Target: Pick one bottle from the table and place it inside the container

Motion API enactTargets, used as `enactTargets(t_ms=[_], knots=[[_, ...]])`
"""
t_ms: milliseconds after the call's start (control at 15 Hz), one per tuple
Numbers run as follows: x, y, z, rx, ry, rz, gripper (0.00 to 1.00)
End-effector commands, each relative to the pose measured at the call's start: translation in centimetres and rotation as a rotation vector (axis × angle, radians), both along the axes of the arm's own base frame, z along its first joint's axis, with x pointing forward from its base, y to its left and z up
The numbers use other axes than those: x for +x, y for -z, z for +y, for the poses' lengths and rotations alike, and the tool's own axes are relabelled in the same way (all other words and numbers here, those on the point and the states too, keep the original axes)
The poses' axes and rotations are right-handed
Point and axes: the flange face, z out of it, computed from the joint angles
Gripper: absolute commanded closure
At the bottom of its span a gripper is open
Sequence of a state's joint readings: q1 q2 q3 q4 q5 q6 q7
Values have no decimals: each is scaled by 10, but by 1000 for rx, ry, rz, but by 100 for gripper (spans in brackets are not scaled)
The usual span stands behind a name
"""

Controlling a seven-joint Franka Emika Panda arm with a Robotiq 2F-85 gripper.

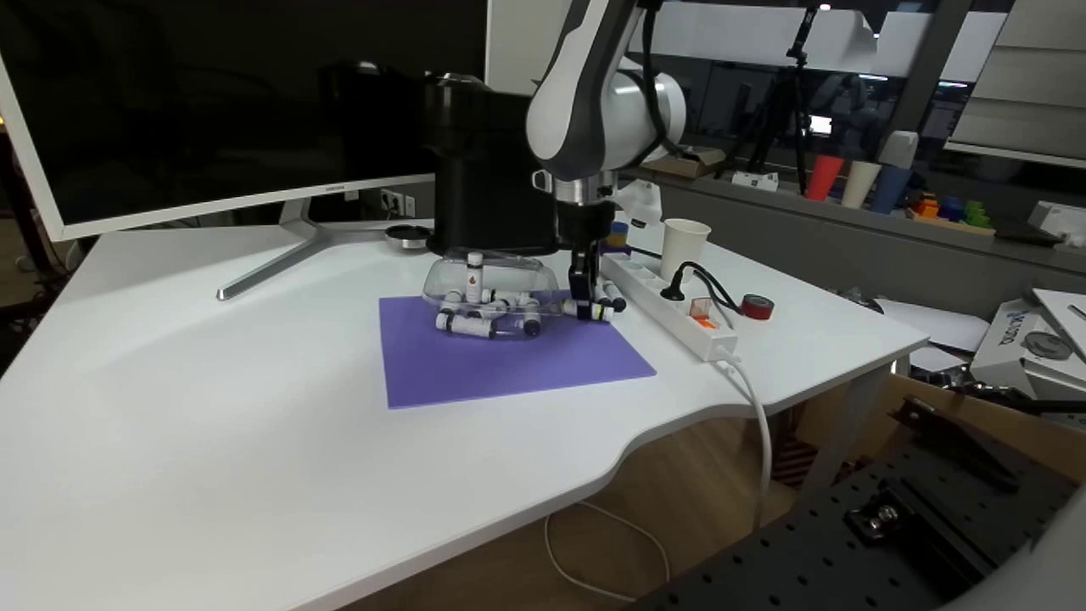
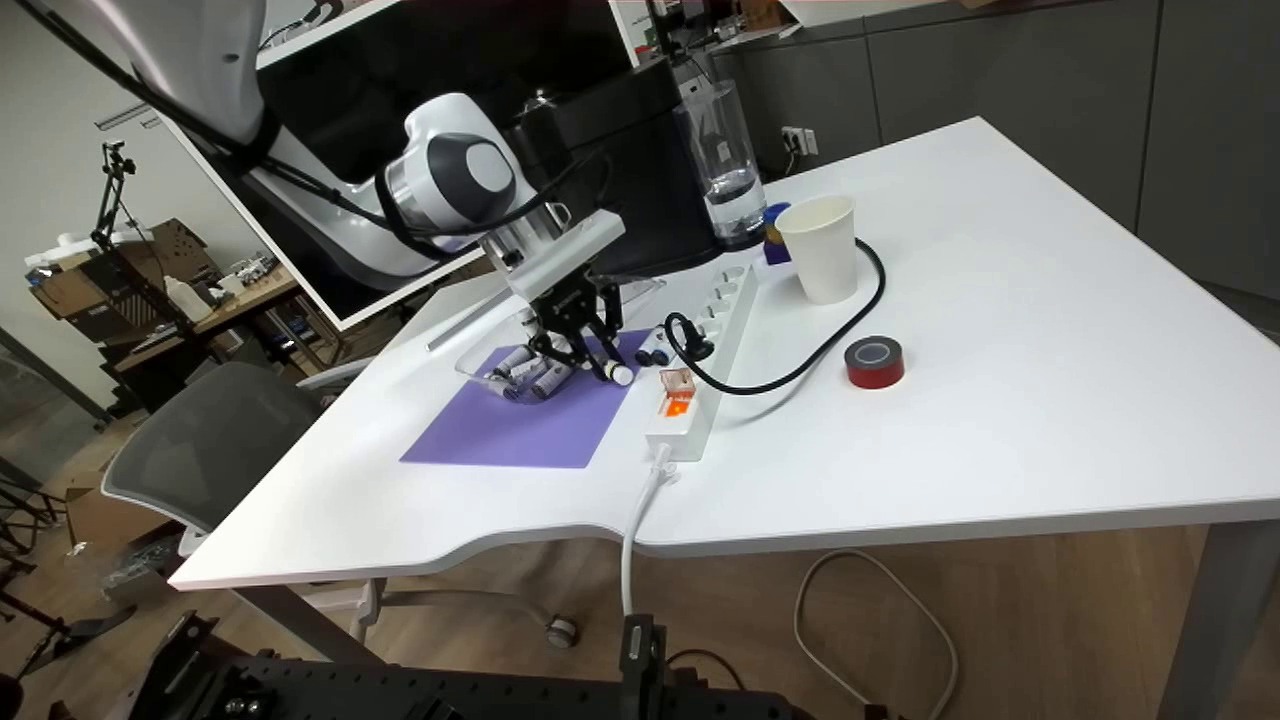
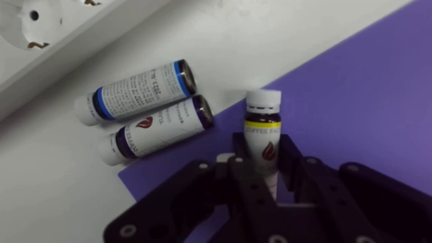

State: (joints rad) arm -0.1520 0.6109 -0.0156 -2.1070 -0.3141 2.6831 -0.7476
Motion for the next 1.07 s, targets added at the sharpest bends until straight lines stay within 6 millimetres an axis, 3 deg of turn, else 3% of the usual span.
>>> enactTargets(t_ms=[0, 267, 467, 667, 1000], knots=[[7, -36, -5, -4, 22, -63, 93], [19, -86, 6, -19, 11, -141, 93], [30, -109, 25, -18, 6, -156, 93], [32, -112, 51, -8, -6, -134, 93], [28, -94, 87, 30, -10, -75, 93]])
